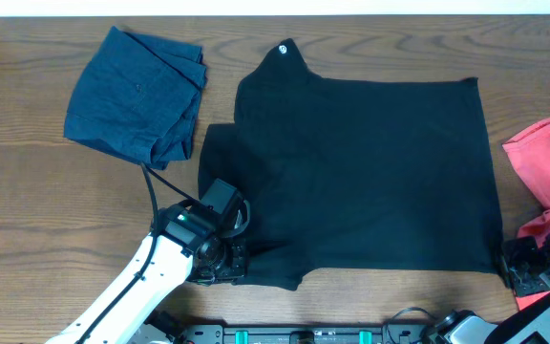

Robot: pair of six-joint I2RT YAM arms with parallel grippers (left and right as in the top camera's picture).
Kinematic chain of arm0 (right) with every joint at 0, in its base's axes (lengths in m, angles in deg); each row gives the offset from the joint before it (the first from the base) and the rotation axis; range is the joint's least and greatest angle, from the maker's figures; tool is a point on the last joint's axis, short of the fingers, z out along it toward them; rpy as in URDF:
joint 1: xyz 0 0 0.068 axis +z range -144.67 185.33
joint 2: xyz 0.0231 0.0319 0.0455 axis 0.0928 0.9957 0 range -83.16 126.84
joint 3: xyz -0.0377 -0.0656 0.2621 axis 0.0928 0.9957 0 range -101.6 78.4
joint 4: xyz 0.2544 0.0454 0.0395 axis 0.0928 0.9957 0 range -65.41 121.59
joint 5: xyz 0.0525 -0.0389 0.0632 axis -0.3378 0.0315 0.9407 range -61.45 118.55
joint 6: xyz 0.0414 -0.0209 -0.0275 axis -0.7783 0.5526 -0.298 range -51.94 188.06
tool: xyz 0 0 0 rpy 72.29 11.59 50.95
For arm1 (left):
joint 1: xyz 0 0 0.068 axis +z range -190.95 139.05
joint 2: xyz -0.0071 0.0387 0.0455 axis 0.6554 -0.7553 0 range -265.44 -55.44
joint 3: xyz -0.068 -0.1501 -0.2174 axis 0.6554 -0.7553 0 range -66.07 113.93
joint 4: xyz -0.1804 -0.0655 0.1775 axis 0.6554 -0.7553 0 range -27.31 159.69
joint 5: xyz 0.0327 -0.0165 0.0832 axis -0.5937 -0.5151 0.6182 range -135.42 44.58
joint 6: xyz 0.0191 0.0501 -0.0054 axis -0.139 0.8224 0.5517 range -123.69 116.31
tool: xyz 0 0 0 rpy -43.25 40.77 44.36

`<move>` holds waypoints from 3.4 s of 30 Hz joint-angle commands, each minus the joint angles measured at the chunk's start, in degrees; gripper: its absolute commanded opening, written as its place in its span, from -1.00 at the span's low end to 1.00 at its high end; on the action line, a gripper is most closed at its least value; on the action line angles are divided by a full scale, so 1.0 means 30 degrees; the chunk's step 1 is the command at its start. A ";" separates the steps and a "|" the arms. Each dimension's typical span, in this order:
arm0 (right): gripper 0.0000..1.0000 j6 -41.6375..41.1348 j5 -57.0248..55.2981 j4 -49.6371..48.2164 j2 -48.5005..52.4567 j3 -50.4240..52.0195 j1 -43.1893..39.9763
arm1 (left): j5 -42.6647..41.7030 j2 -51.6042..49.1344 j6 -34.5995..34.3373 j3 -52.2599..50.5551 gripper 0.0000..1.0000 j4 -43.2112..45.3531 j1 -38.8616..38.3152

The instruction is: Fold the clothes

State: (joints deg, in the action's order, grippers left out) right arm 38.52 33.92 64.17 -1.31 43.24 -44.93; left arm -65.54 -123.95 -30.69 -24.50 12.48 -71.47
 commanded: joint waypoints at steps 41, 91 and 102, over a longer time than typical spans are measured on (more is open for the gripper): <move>-0.98 0.1639 0.4182 0.7162 -0.6608 -0.4495 0.0146 | 0.0444 0.6346 -0.0772 0.1319 -0.88 -0.4925 0.0095; -0.97 -0.1938 0.4014 -0.7708 0.3169 -0.5100 0.6273 | 1.0112 -0.4699 0.7715 0.3759 -0.83 1.3675 0.0248; -0.97 -0.1931 0.4452 -0.8867 0.3191 -0.5100 0.6492 | 1.1511 -0.4714 0.7723 0.3759 -0.80 1.5533 0.0248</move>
State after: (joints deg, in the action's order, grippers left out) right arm 33.08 46.62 37.98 7.91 28.62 -26.14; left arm -34.09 -137.89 -8.09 -14.49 58.32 -71.03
